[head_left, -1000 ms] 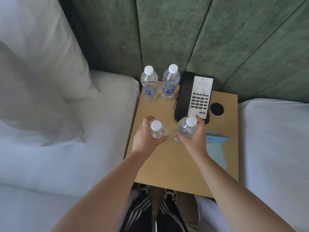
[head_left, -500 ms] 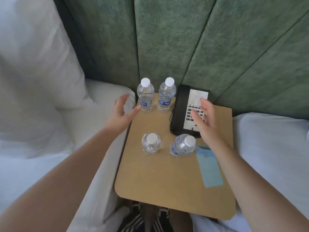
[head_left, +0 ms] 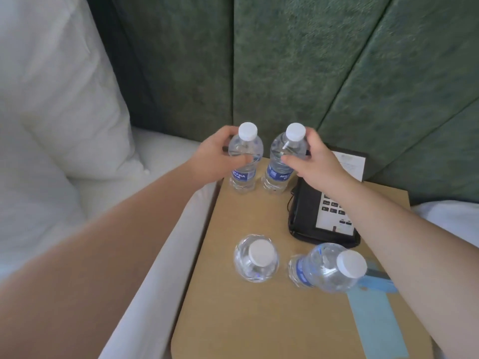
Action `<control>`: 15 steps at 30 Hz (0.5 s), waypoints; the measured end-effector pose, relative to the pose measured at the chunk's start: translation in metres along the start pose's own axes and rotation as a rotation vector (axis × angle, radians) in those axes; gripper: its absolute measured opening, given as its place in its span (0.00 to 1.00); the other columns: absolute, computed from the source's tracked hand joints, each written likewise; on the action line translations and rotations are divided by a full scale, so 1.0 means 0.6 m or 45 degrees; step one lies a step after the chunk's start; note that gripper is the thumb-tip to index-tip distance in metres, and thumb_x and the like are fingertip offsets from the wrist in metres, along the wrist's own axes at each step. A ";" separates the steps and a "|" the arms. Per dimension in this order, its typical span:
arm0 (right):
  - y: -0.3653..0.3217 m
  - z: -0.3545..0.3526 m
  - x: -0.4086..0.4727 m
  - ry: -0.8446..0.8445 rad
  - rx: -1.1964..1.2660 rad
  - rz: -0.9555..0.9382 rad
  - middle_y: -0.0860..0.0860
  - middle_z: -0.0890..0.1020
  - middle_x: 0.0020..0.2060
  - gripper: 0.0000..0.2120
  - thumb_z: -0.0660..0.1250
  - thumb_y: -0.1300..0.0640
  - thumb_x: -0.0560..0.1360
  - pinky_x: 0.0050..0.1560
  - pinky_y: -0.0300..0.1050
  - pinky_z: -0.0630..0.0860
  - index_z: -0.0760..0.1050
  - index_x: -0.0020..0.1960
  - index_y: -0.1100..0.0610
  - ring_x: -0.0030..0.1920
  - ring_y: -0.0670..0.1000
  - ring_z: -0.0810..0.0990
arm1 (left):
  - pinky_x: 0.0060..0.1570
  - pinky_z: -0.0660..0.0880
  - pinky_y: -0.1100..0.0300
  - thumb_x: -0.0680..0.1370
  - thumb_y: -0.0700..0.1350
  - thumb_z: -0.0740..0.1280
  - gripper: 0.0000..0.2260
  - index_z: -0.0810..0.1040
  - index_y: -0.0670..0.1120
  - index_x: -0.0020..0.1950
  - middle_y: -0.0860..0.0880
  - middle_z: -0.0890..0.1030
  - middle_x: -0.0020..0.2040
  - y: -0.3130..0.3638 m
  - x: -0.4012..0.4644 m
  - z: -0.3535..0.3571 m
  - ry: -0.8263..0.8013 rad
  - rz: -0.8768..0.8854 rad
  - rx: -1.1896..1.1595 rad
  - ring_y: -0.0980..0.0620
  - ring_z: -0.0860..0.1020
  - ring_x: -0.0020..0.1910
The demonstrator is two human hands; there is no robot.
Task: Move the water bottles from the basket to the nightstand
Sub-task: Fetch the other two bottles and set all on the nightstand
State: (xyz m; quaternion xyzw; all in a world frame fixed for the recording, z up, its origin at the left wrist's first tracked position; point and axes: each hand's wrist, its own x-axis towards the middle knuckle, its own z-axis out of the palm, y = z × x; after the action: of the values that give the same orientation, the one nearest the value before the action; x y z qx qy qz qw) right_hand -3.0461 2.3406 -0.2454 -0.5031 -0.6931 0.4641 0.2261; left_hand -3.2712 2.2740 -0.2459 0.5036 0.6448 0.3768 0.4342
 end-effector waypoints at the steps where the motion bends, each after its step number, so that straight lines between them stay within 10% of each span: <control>1: 0.002 0.001 -0.001 0.014 -0.003 -0.012 0.34 0.78 0.48 0.23 0.71 0.51 0.72 0.48 0.44 0.78 0.64 0.61 0.38 0.47 0.37 0.80 | 0.45 0.77 0.63 0.71 0.45 0.75 0.20 0.72 0.55 0.58 0.57 0.81 0.49 0.000 0.001 0.002 0.037 0.004 0.031 0.61 0.80 0.46; 5: 0.000 -0.002 -0.005 0.055 -0.016 -0.030 0.33 0.78 0.44 0.23 0.72 0.50 0.71 0.39 0.37 0.76 0.63 0.59 0.39 0.39 0.32 0.79 | 0.39 0.77 0.69 0.69 0.48 0.76 0.20 0.69 0.54 0.53 0.59 0.79 0.44 0.001 0.008 0.010 0.150 0.013 0.115 0.68 0.78 0.40; 15: -0.018 0.006 0.015 0.258 -0.183 -0.098 0.43 0.76 0.46 0.24 0.74 0.49 0.70 0.42 0.42 0.73 0.62 0.56 0.51 0.47 0.47 0.78 | 0.49 0.81 0.47 0.66 0.48 0.78 0.23 0.69 0.52 0.53 0.52 0.78 0.48 0.035 0.092 0.014 0.163 -0.021 0.020 0.52 0.80 0.50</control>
State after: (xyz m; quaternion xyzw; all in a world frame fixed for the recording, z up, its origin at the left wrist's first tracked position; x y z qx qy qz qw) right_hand -3.0578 2.3466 -0.2394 -0.5355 -0.7168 0.3510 0.2761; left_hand -3.2631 2.3326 -0.2392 0.4764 0.6784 0.3996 0.3913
